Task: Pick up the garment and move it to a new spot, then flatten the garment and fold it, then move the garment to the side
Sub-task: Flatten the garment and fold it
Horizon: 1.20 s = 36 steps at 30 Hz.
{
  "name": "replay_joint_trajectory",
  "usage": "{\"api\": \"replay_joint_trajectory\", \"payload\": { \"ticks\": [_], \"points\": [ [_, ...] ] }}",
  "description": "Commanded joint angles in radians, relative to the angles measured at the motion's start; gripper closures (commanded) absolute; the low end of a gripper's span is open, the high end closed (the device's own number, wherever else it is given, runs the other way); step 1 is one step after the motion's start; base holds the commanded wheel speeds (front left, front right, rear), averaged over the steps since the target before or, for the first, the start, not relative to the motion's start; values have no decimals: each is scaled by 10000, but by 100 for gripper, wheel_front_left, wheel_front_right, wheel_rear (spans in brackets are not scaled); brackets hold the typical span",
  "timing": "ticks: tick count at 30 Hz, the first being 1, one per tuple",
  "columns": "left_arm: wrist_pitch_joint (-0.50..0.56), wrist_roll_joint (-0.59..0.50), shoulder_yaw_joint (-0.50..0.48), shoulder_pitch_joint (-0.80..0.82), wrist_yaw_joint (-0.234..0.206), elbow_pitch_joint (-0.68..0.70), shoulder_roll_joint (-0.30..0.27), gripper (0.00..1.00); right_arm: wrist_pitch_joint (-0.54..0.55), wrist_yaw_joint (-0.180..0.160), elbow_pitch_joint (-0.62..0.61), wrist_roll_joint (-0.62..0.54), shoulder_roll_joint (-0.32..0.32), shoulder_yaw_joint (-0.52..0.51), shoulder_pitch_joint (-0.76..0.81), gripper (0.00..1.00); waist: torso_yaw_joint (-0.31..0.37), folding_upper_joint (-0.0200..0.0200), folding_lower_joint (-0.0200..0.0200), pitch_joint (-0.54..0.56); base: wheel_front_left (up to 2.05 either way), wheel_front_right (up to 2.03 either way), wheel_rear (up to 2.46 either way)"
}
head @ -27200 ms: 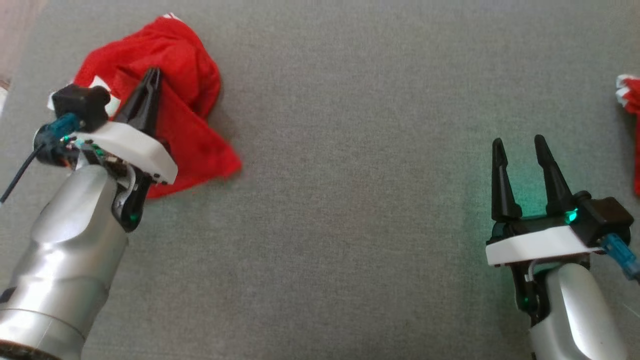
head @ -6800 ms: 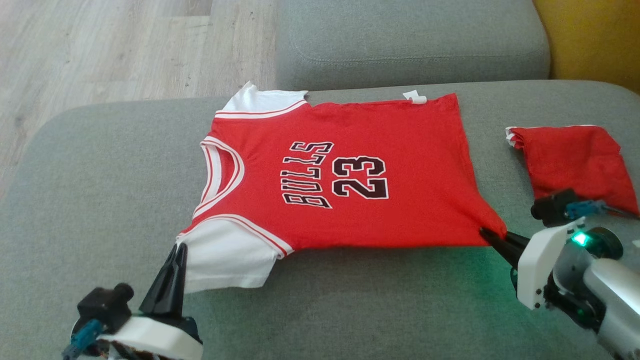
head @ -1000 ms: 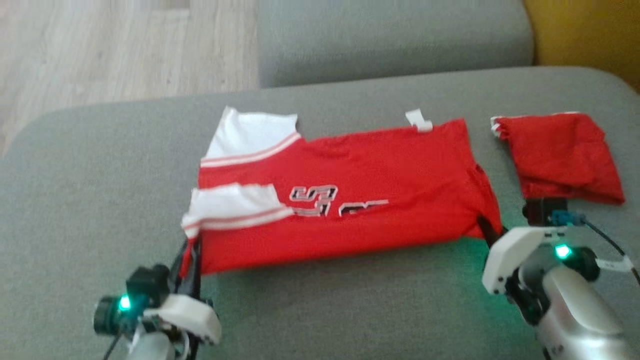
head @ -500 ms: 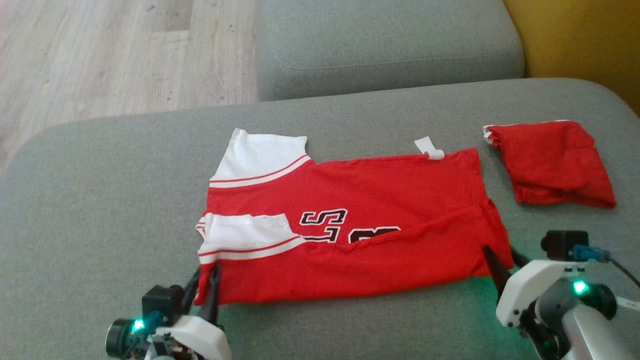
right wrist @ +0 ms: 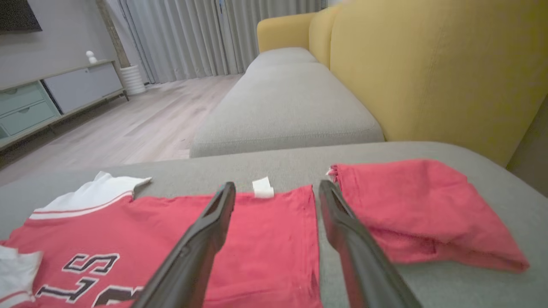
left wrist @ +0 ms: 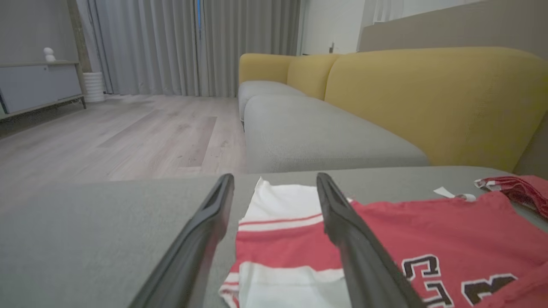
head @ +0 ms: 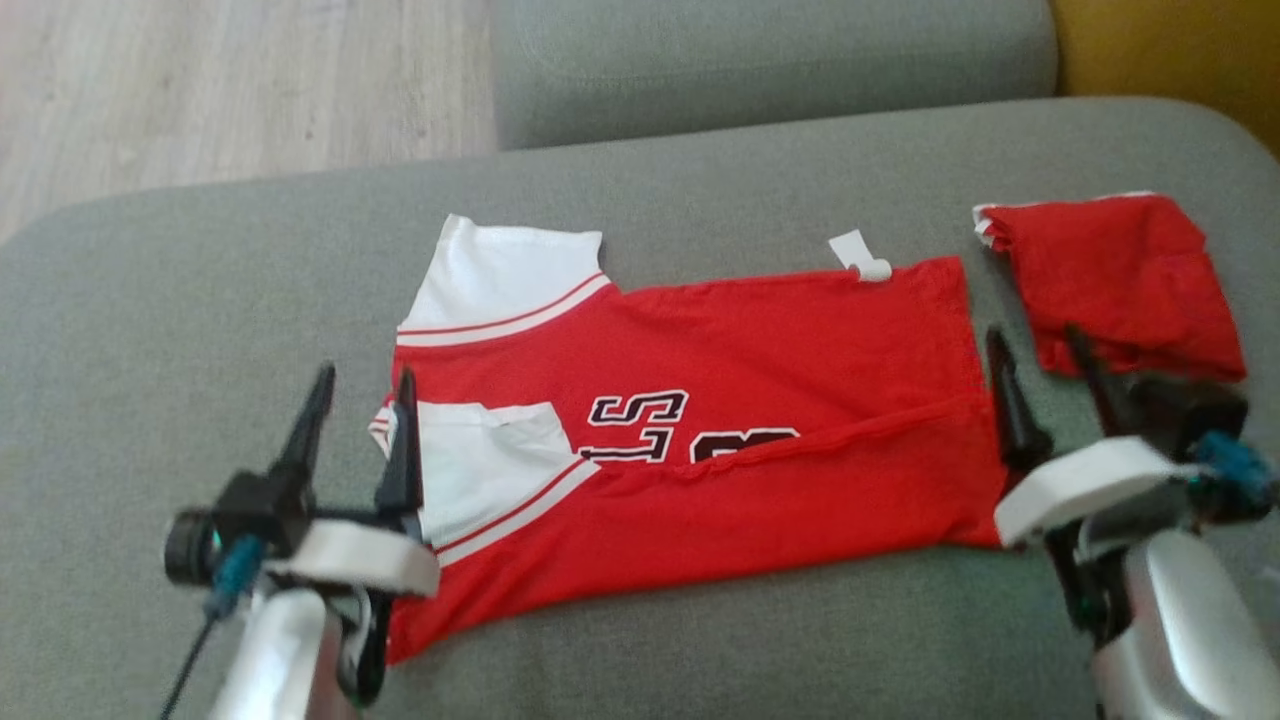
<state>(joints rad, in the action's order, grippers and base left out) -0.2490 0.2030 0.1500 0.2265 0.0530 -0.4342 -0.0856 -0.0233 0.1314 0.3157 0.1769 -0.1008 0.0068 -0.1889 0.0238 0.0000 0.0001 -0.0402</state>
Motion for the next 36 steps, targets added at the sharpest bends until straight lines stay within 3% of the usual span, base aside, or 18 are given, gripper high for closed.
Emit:
{"api": "replay_joint_trajectory", "payload": {
  "ticks": [1, 9, 17, 23, 27, 31, 36],
  "points": [
    [-106, 16, -428, 799, 91, 449, -246, 0, -360, -7, -488, -223, 64, 6, -811, 0, 83, 0, -1, -369, 0, 0, 0],
    [396, -190, -152, 2623, 447, -66, -982, 0, -588, -7, -432, -554, 222, -61, -1923, 0, 428, 0, -1, -1422, 0, 0, 0],
    [2428, 103, 825, 5237, 762, -1508, -2326, 0, -877, -7, -239, -713, 303, 227, -3393, 0, 1001, 0, -1, -2826, 0, 0, 0],
    [4275, 1458, 2581, 6797, 773, -2492, -3550, 0, -1049, -7, -99, -741, 313, 425, -4134, 0, 1432, 0, -1, -3539, 0, 0, 0],
    [4761, 2185, 3500, 7518, 774, -2805, -4354, 0, -1157, -7, -34, -728, 346, 569, -4420, 0, 1700, 0, -1, -3911, 0, 0, 0],
    [4998, 2747, 4114, 8088, 775, -3202, -4796, 0, -1235, -7, -3, -694, 376, 621, -4566, 0, 1885, 0, -1, -4217, 0, 0, 0],
    [5115, 3379, 4766, 8479, 775, -3573, -4873, 0, -1333, -7, 41, -613, 423, 526, -4595, 0, 2046, 0, -1, -4421, 0, 0, 0]
  ]
}}
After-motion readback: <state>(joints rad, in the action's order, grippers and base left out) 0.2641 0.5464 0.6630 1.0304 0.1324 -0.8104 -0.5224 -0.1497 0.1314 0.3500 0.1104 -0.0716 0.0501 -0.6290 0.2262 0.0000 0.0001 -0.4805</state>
